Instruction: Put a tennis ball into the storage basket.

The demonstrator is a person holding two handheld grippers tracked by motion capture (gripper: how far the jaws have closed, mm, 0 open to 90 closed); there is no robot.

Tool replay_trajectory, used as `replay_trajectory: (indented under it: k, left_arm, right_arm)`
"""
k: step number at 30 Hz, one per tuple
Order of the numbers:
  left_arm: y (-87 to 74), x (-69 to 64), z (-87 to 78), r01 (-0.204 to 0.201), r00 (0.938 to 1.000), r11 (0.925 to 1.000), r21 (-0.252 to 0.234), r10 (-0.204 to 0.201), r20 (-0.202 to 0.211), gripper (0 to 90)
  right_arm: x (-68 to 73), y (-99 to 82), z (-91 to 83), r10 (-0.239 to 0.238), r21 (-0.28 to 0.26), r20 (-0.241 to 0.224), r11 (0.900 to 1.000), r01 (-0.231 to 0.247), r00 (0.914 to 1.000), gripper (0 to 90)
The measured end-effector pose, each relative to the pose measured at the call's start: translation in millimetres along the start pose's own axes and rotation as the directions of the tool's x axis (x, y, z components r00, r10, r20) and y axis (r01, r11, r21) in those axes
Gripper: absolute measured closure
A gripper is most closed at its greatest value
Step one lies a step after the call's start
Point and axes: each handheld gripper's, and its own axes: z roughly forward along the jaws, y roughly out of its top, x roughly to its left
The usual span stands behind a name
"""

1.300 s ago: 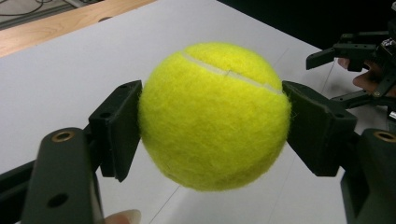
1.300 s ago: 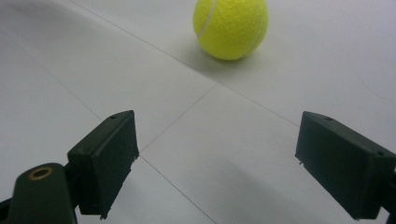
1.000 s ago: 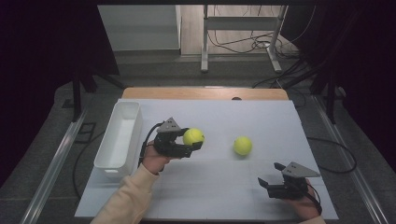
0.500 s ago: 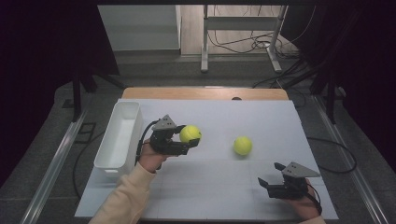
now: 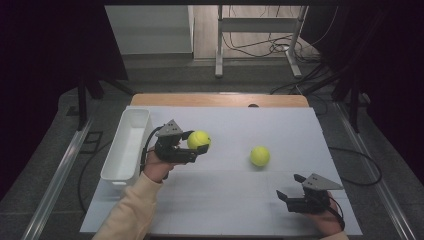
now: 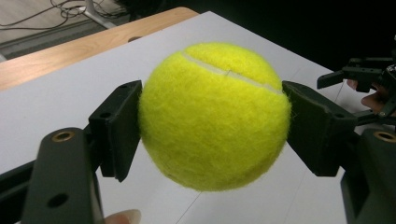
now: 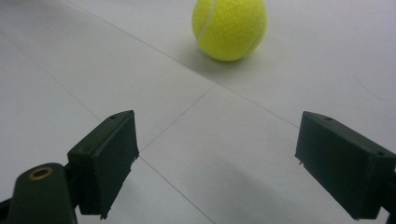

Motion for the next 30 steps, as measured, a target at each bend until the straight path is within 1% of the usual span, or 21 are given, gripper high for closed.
replay_trajectory:
  k: [7, 18, 30]
  left_arm:
    - [2.1, 4.2, -7.7, 0.002, 0.9999, 0.9999, -0.013, -0.002, -0.013, 26.1]
    - [4.3, 12.4, -20.1, 0.021, 0.9992, 0.9988, -0.045, -0.023, -0.034, 26.1]
    - [4.0, 23.0, -29.6, 0.043, 0.9974, 0.9972, -0.061, -0.046, -0.055, 26.1]
  right_arm:
    - [0.0, 0.1, 0.0, 0.0, 0.0, 0.001, 1.0, 0.0, 1.0, 13.5]
    - [-0.1, 0.0, 0.1, -0.001, 0.0, 0.001, 1.0, 0.001, 1.0, 13.5]
    - [0.0, 0.0, 0.1, -0.001, 0.0, 0.001, 1.0, 0.001, 1.0, 13.5]
